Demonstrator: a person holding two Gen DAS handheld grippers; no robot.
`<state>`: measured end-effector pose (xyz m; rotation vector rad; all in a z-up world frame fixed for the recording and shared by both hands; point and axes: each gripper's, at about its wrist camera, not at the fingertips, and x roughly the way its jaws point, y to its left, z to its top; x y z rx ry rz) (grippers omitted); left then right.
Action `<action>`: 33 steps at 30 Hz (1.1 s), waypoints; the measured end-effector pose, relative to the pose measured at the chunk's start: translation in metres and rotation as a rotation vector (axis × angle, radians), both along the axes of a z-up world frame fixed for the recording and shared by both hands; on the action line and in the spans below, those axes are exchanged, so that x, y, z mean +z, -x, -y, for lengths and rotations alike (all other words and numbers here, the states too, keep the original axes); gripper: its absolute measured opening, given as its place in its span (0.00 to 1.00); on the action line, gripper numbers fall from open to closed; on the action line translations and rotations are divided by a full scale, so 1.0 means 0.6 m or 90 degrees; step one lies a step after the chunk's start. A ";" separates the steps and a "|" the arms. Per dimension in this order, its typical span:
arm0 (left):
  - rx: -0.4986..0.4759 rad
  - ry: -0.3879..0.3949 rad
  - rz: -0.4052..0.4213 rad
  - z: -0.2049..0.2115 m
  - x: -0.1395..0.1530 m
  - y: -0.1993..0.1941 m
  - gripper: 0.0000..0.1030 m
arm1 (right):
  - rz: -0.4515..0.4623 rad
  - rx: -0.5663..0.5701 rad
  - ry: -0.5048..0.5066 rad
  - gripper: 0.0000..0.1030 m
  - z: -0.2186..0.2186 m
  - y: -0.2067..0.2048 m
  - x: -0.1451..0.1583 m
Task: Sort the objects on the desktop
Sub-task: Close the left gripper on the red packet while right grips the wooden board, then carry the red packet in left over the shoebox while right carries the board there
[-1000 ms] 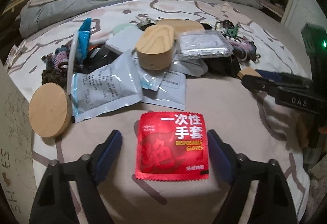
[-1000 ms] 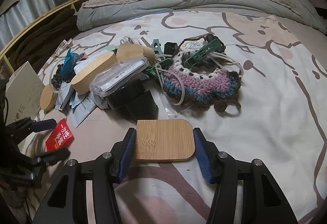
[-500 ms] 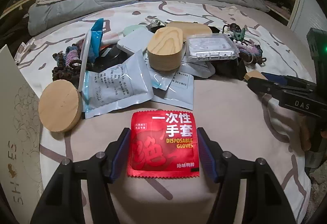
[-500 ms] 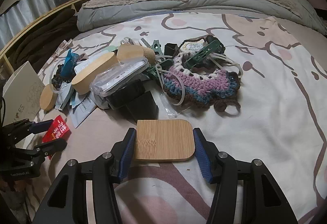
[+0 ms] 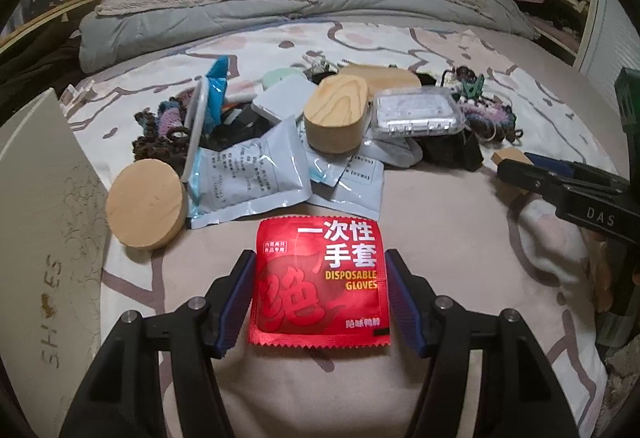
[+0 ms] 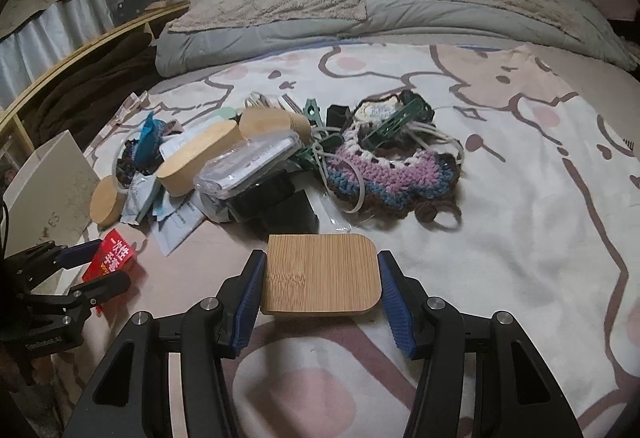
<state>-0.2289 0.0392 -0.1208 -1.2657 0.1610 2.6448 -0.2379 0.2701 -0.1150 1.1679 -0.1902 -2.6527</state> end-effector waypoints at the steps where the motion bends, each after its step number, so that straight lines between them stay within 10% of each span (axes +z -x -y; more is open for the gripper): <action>1: 0.002 -0.001 -0.007 0.000 0.005 -0.004 0.61 | -0.003 -0.001 0.001 0.54 0.000 -0.004 0.003; 33: 0.105 -0.081 -0.223 0.081 0.198 -0.194 0.61 | -0.162 0.103 0.047 0.54 0.110 -0.179 0.167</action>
